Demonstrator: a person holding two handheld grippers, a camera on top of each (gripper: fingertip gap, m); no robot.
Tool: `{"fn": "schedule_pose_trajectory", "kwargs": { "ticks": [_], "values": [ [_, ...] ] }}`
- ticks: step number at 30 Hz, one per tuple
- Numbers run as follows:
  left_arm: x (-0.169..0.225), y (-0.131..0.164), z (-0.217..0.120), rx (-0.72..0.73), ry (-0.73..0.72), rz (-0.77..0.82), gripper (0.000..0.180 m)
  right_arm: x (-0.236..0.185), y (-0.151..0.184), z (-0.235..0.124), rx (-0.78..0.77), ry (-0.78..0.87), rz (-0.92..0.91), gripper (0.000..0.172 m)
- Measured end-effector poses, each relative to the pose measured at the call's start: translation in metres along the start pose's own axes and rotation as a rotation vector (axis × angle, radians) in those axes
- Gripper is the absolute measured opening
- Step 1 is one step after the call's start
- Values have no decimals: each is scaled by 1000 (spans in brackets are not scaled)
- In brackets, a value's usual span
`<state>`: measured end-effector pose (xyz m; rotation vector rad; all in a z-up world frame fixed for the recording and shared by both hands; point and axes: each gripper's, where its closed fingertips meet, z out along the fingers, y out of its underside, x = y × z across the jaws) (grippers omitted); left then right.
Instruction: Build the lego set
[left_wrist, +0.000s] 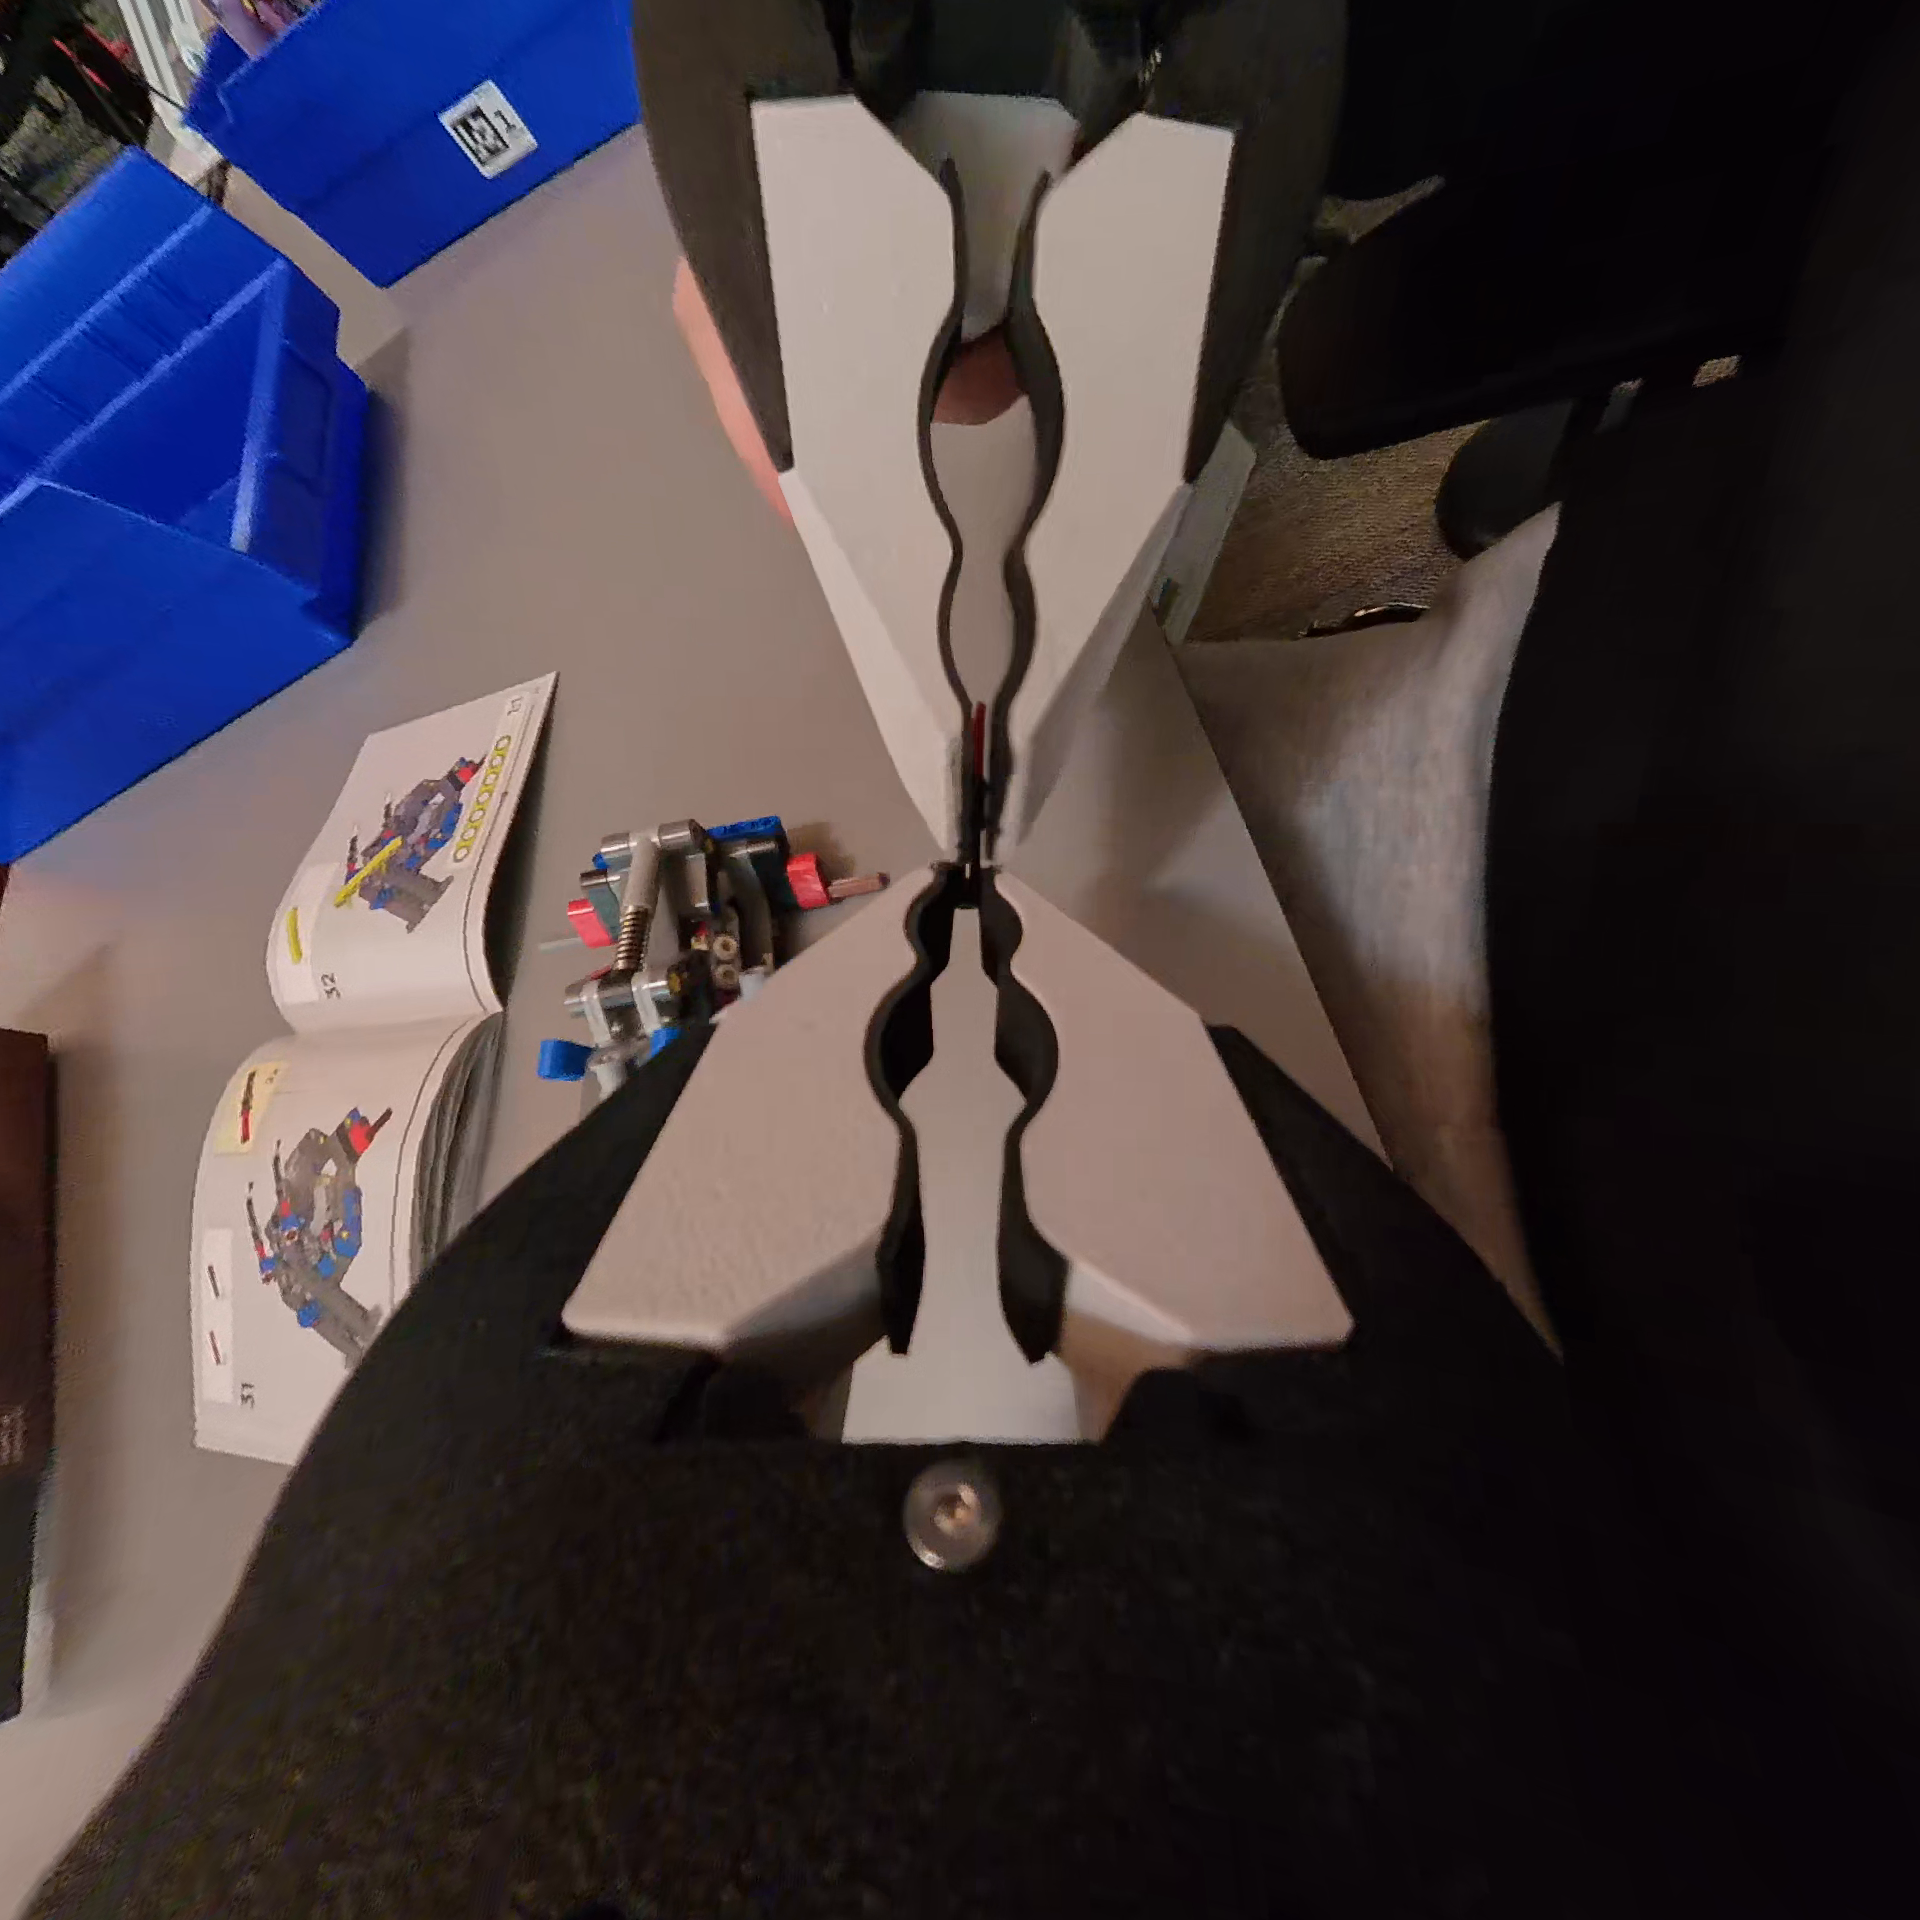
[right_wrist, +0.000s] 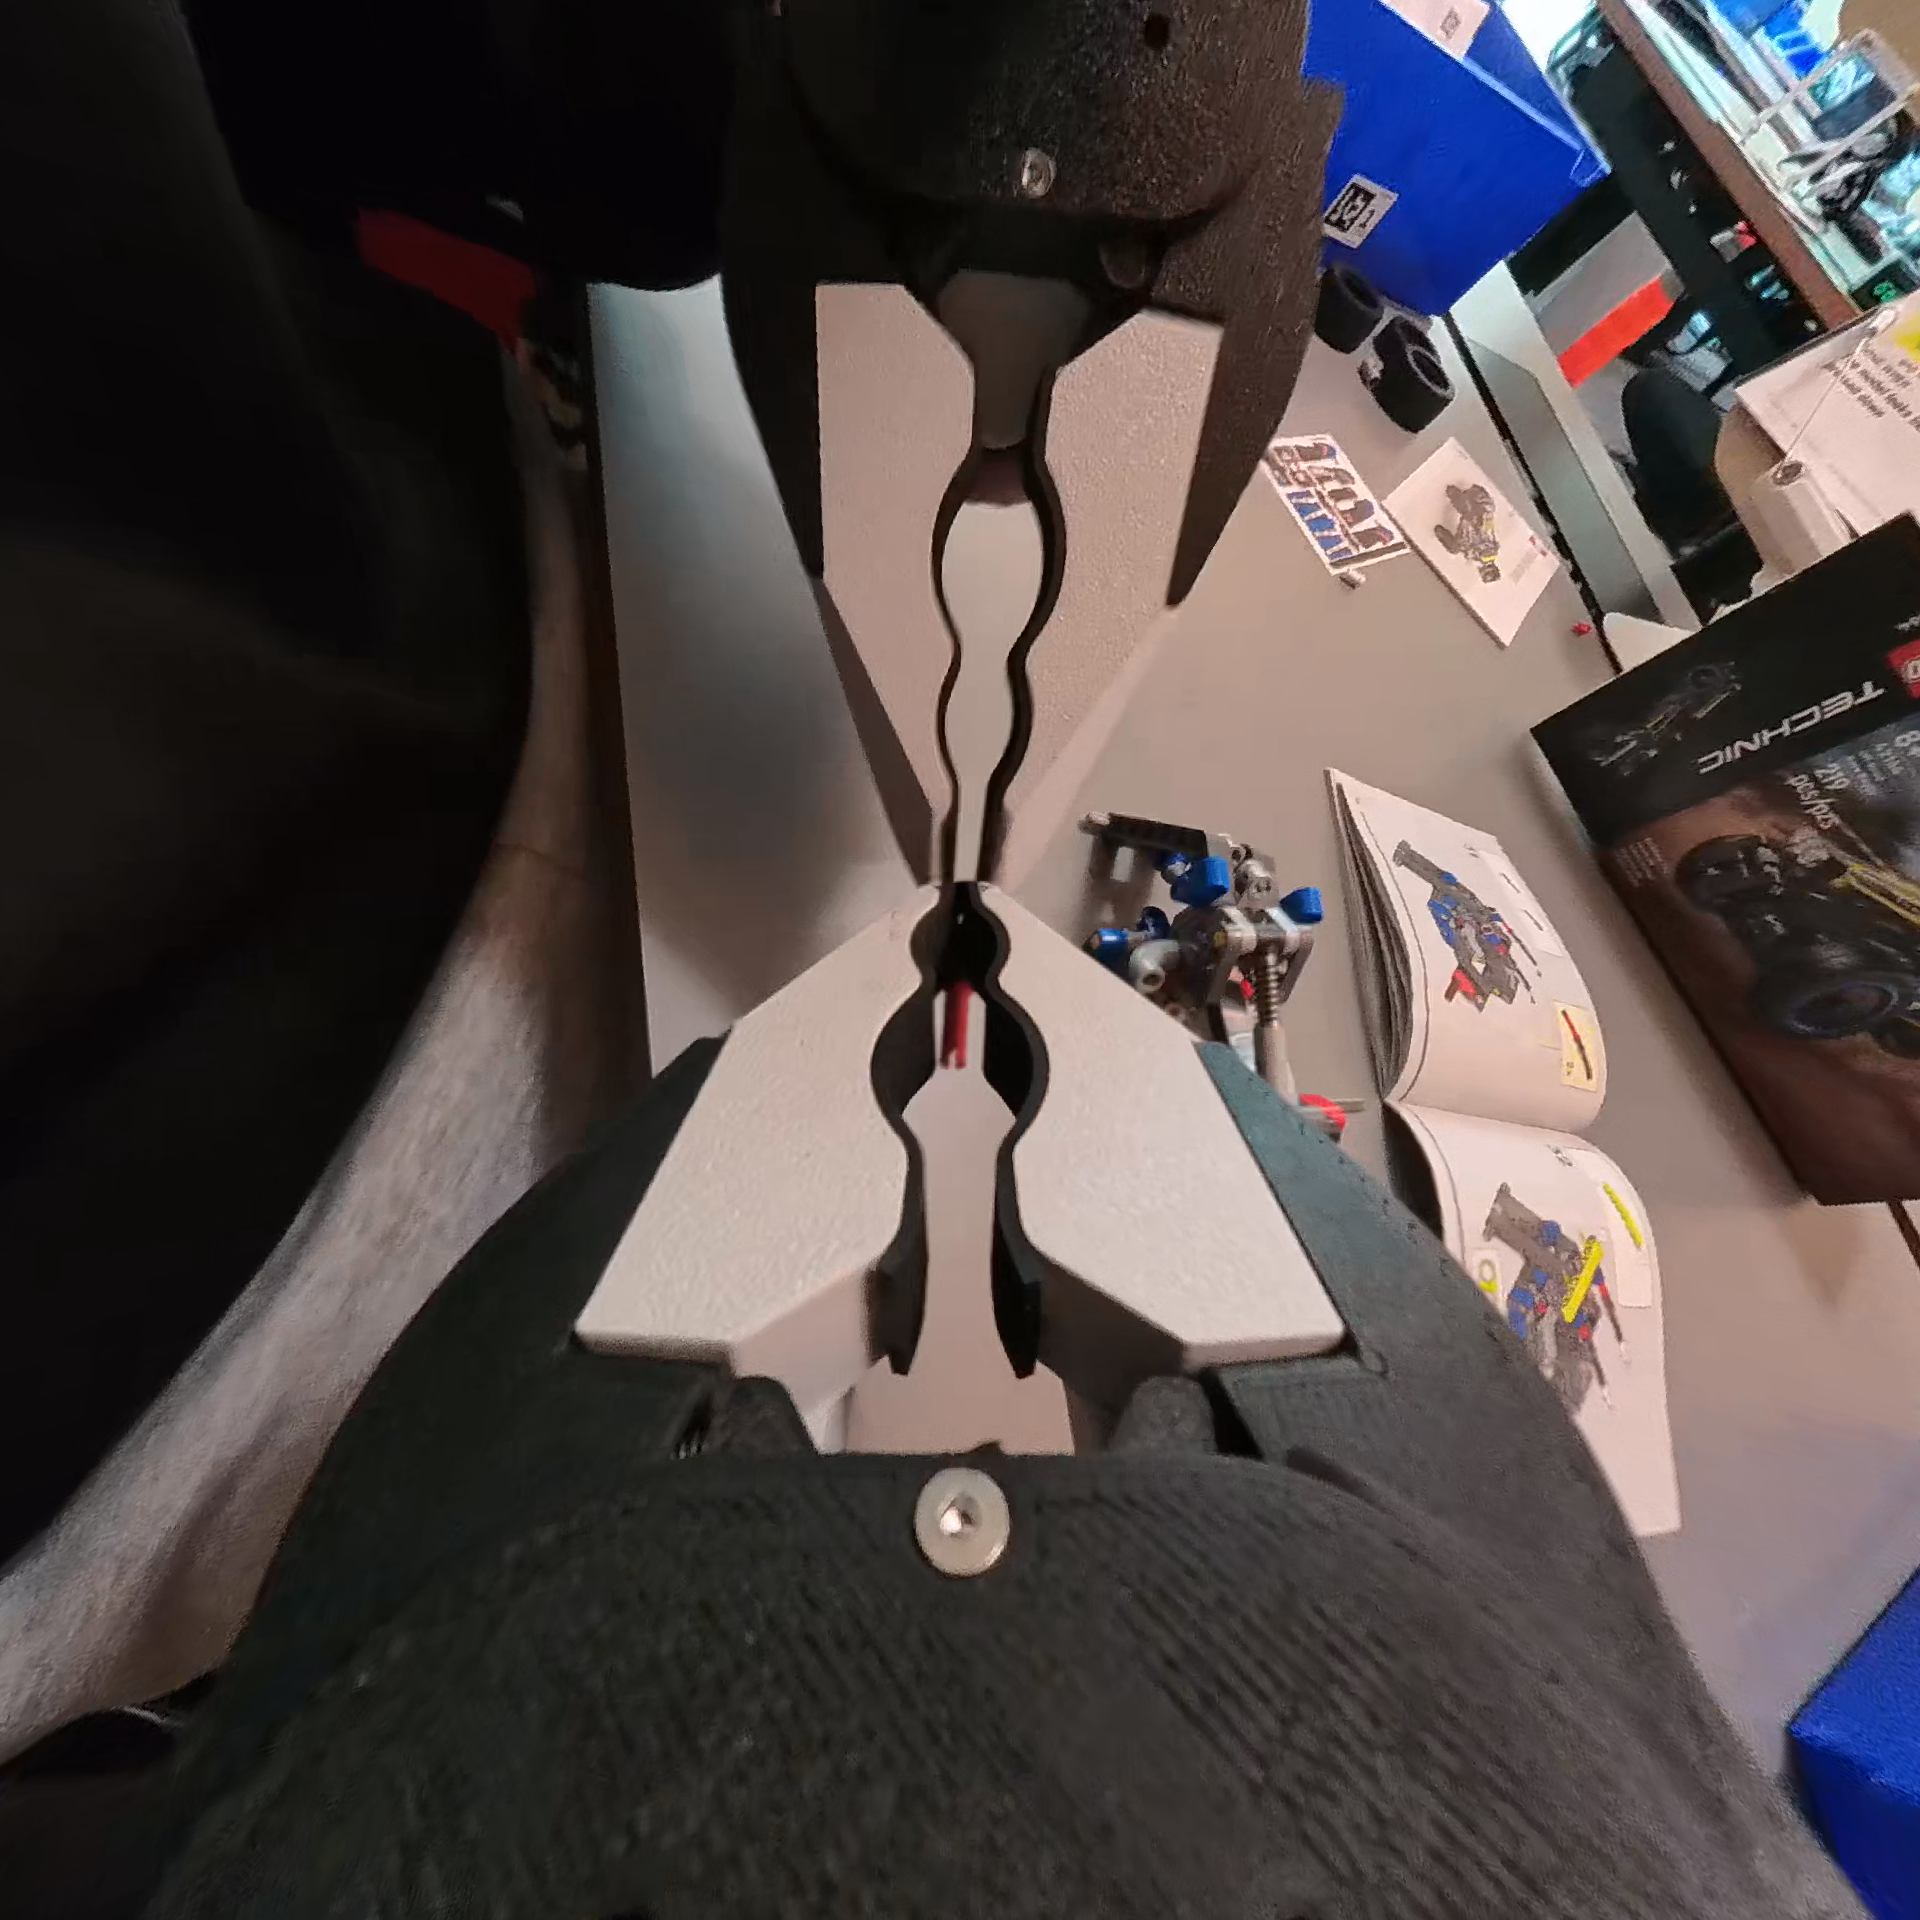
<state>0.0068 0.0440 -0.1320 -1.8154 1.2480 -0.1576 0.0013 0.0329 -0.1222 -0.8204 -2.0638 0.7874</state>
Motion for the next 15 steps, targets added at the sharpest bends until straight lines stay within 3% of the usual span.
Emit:
{"fn": "schedule_pose_trajectory", "kwargs": {
  "ticks": [2,4,9,15],
  "values": [
    [0,2,-1,-8,1,13,2,0,5,-1,-8,17,-10,14],
    [0,2,-1,0,-3,25,1,1,6,-2,2,16,-7,4],
    [-1,3,2,-1,-11,35,1,1,7,3,19,19,-51,1],
    [-6,6,7,19,-25,66,1,10,17,6,37,79,-58,13]
  ]
}}
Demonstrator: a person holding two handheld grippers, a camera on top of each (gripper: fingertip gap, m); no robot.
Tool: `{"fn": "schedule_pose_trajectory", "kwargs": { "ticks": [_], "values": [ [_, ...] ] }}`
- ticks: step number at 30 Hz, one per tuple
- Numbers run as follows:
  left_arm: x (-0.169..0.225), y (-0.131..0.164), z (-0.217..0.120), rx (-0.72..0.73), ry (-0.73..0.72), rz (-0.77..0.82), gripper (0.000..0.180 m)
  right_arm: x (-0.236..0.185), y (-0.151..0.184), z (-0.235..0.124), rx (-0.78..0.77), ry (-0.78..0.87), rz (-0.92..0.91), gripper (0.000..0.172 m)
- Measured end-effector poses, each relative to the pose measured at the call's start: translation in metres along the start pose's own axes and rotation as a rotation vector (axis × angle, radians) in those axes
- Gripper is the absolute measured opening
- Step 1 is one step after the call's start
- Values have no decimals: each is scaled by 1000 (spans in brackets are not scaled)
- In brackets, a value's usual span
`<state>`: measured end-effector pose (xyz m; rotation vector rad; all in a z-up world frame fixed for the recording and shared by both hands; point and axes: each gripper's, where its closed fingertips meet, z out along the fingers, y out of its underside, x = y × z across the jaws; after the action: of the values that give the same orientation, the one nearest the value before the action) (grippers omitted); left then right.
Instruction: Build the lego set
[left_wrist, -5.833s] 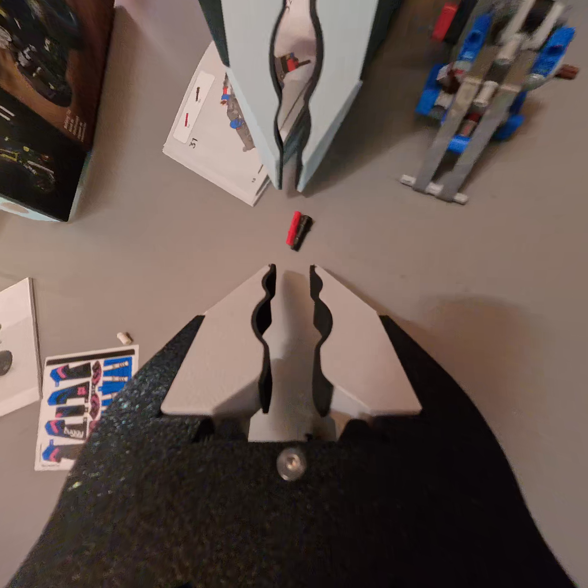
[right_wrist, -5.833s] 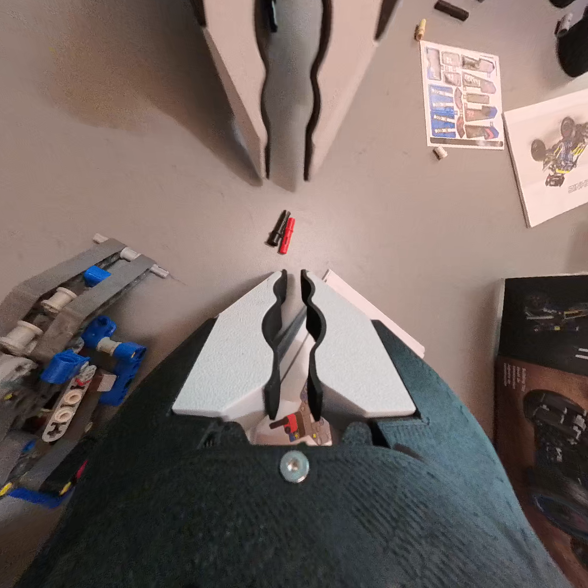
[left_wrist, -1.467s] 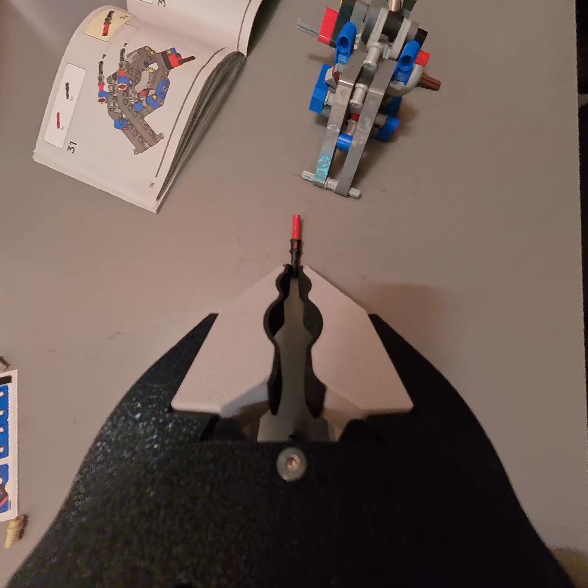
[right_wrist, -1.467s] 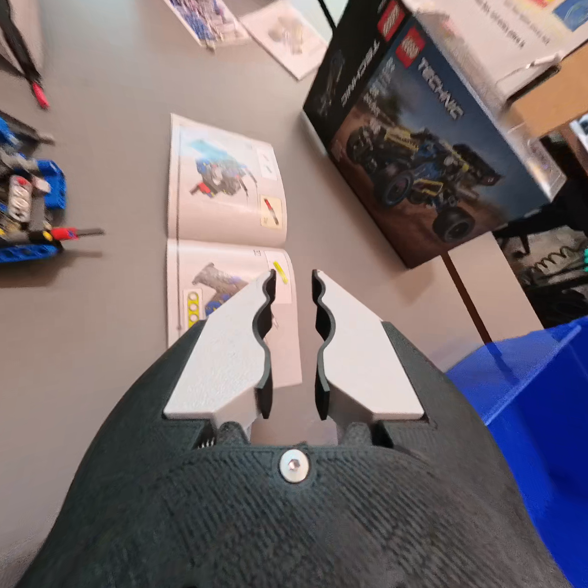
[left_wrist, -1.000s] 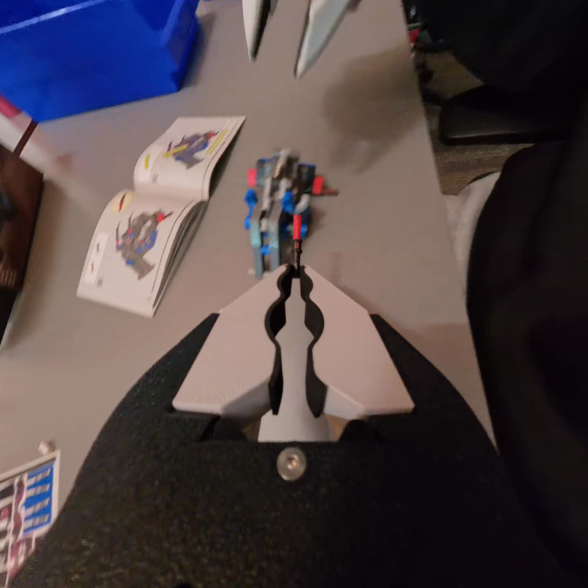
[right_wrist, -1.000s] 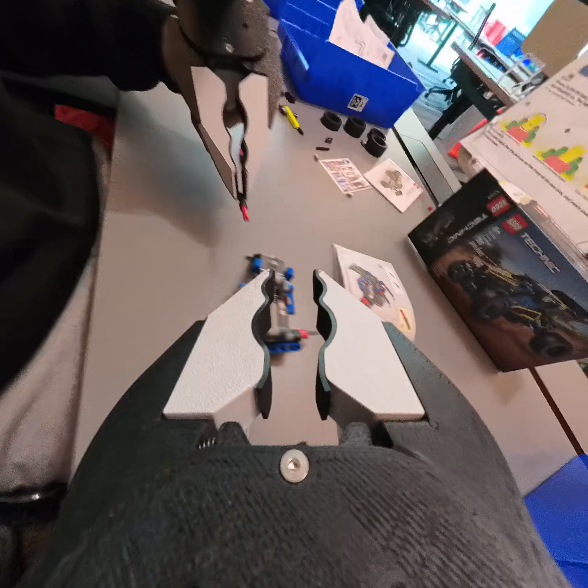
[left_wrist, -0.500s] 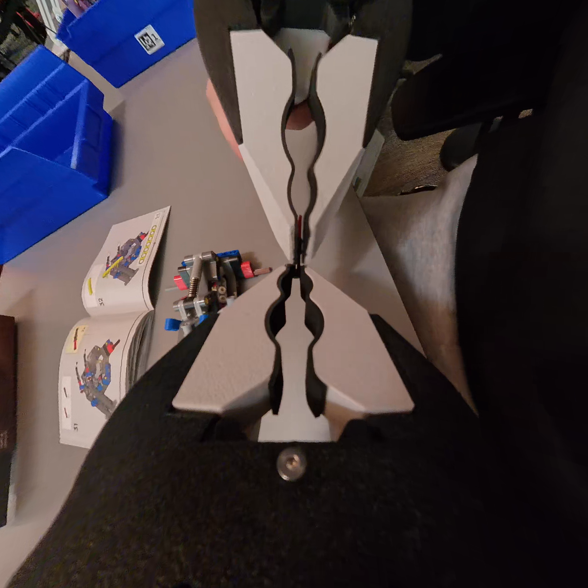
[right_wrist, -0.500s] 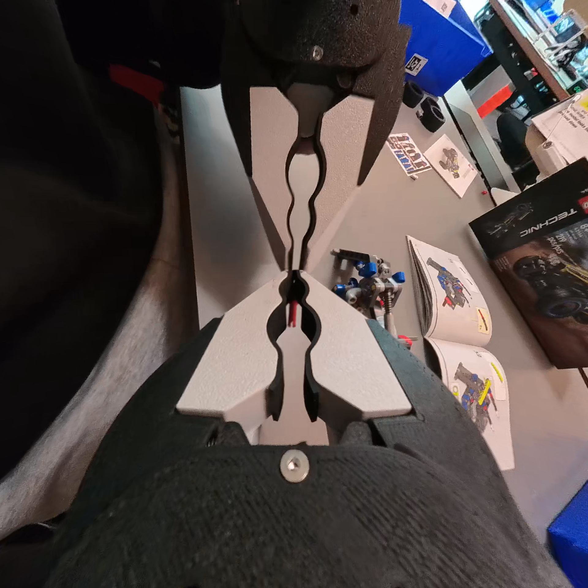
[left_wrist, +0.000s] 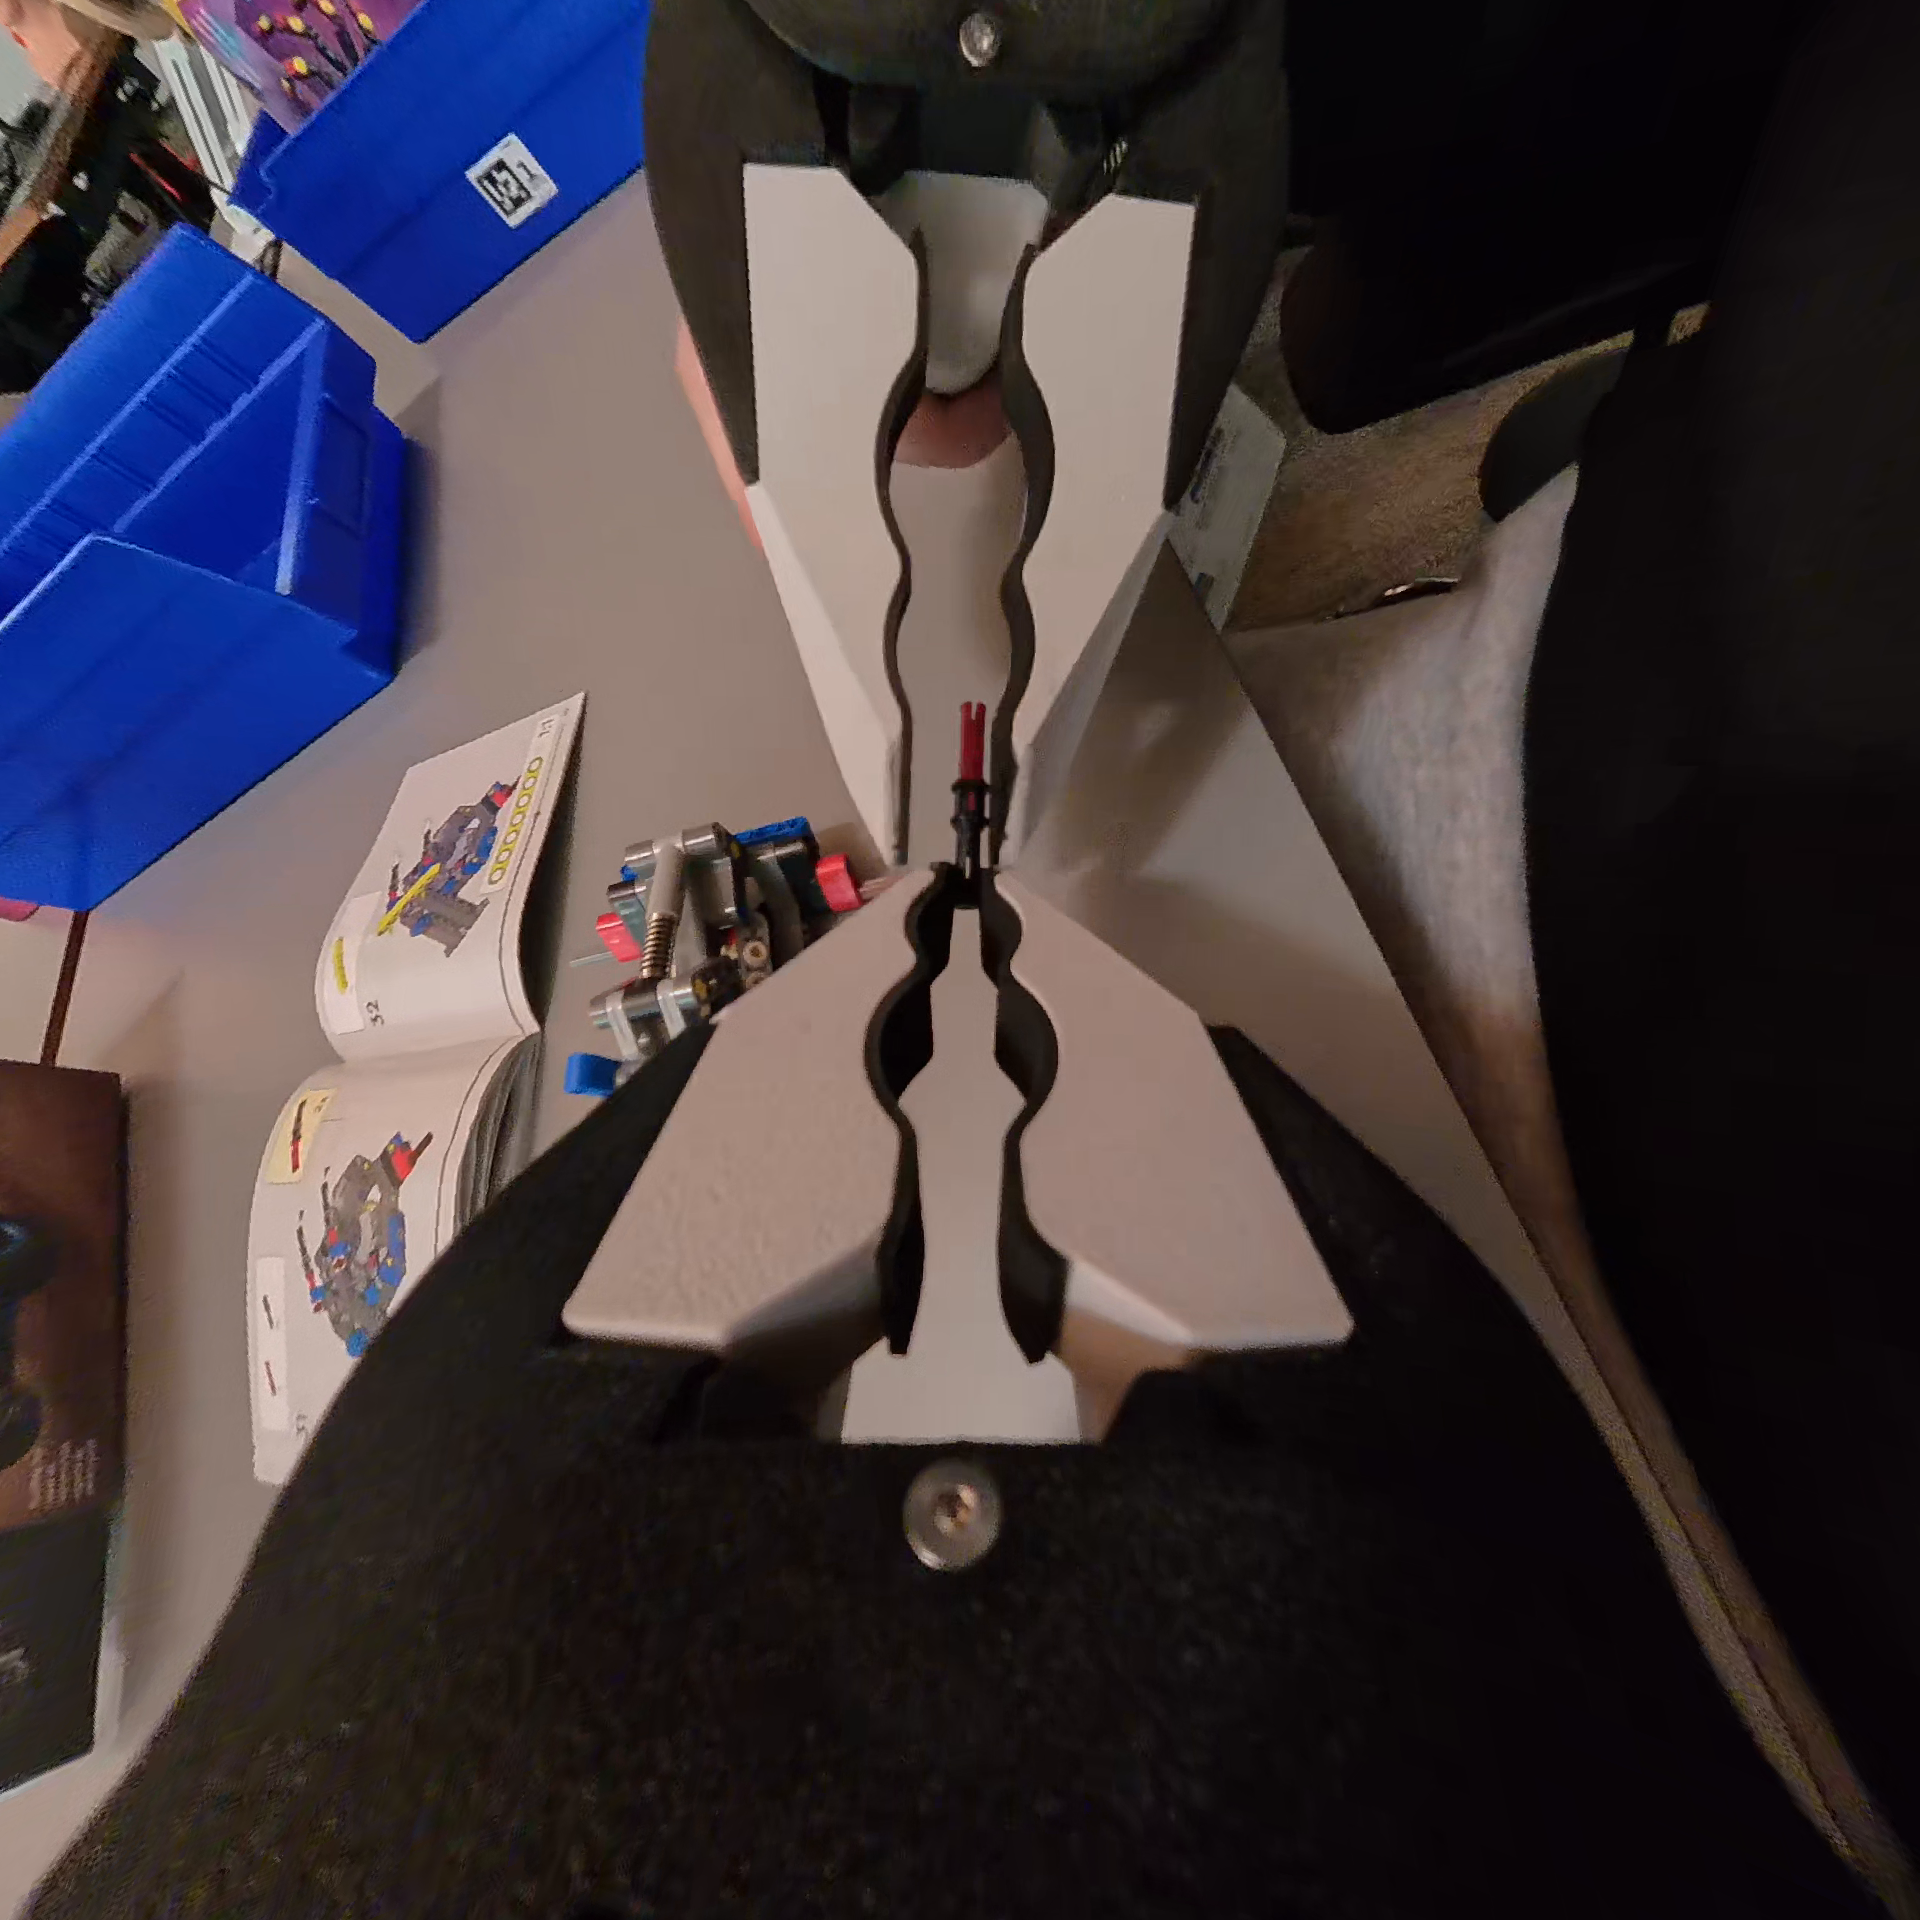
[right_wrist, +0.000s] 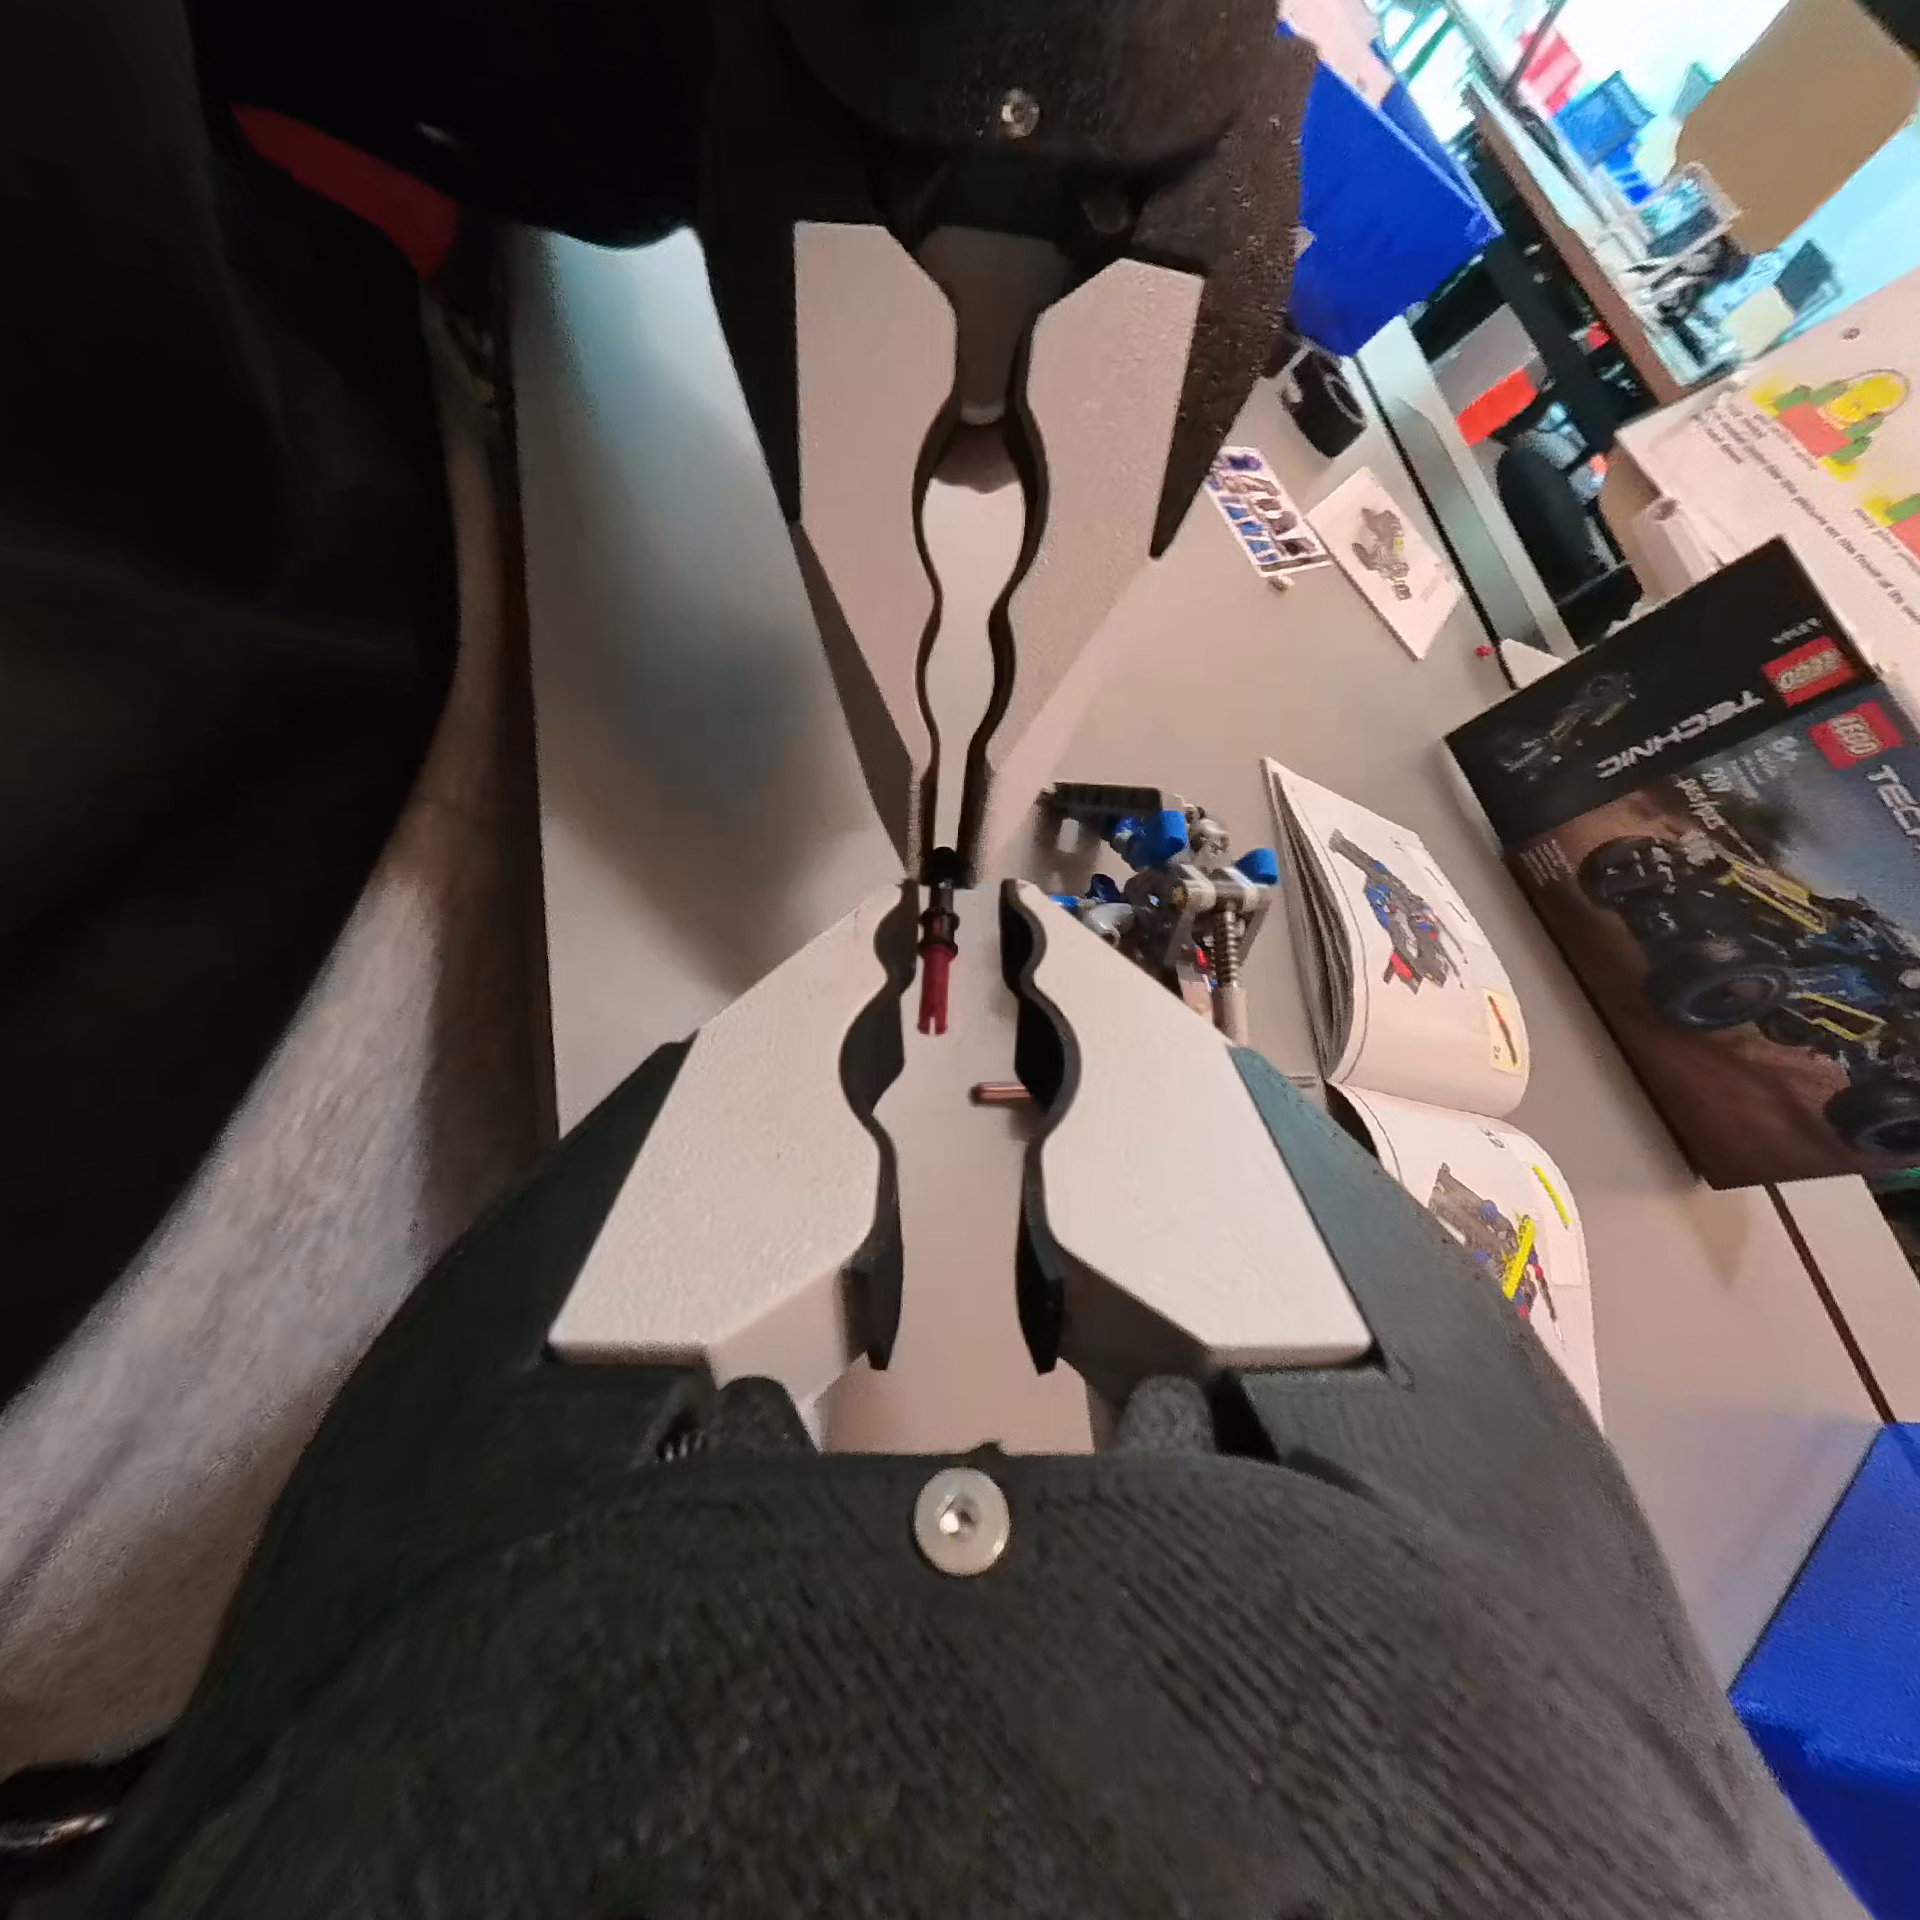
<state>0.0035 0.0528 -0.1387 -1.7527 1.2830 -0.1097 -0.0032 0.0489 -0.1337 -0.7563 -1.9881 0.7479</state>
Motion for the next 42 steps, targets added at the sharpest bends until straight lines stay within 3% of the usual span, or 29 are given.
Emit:
{"fn": "schedule_pose_trajectory", "kwargs": {
  "ticks": [9,15,20,23,27,30,37,42],
  "values": [
    [-5,2,20,94,21,-43,2,-1,24,1,-18,-86,101,4],
    [-1,13,29,69,64,-75,3,-4,40,3,-52,-141,140,4],
    [3,16,21,76,163,-184,12,-7,59,-16,-99,-225,220,4],
    [0,14,1,145,223,-266,11,10,76,-38,-96,-186,308,4],
    [-37,49,-26,56,77,-266,10,55,115,-52,-213,38,411,4],
    [-67,77,-40,-14,-56,-324,10,71,131,-48,-252,86,447,4],
    [-95,120,-43,-80,-106,-609,8,69,134,-36,-214,-163,624,4],
    [-112,135,-39,-107,-161,-640,9,74,133,-32,-174,-284,765,4]
  ]
}}
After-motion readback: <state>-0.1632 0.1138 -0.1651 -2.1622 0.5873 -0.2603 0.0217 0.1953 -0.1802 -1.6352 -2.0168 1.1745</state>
